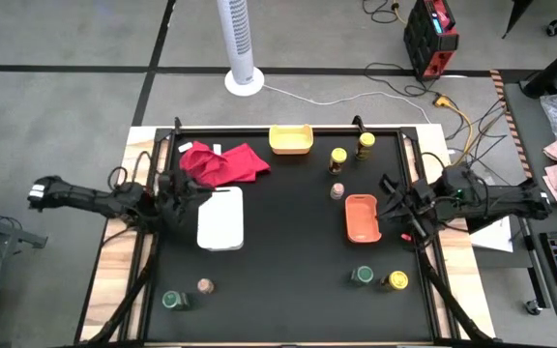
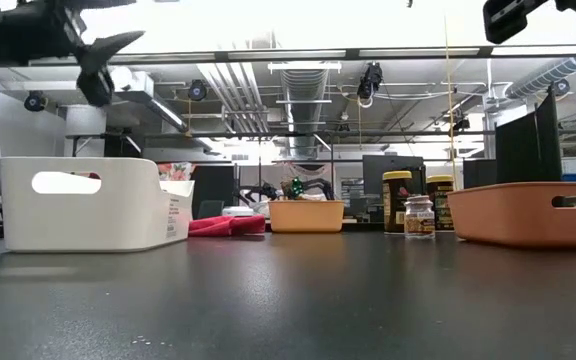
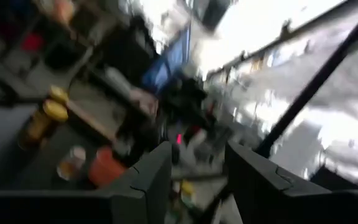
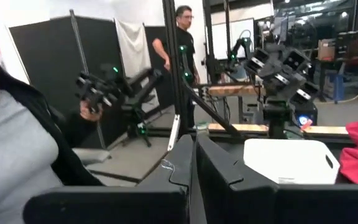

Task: Sort spices by type
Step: Put the bottom transparent seasoning bottle into the white bin

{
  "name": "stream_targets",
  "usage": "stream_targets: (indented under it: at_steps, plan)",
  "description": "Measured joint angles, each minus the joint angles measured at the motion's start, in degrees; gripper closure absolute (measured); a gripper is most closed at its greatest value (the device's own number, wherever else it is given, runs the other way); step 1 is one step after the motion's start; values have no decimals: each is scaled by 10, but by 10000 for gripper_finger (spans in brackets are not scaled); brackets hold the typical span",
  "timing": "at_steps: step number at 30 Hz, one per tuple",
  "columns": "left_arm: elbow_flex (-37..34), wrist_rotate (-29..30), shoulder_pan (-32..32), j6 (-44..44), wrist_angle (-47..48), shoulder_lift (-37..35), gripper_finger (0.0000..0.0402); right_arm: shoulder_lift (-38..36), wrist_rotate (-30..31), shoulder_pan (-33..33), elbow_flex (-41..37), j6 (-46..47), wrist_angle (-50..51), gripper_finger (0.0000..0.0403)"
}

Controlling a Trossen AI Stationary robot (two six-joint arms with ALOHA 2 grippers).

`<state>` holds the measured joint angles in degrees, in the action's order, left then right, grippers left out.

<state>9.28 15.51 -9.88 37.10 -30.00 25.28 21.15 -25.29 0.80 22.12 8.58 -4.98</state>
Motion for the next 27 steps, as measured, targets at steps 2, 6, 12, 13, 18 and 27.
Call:
stream_targets:
  at_steps: [2, 6, 12, 13, 18, 27]
  plan:
    - [52, 0, -21, -6, 80, 33, 266, 17, 0, 0, 6, -18, 0, 390]
    - [181, 0, -71, 14, 329, 91, 266, 45, 0, 0, 14, -26, -2, 390]
    - [348, 13, -169, 100, 611, 202, 266, 68, 0, 0, 21, -34, -4, 390]
    - [372, 14, -184, 113, 650, 219, 266, 71, 0, 0, 22, -37, -4, 390]
    - [467, 13, -262, 180, 780, 308, 266, 76, 0, 0, 34, -48, -4, 390]
    - [575, -5, -340, 189, 829, 448, 266, 75, 0, 0, 48, -63, -4, 390]
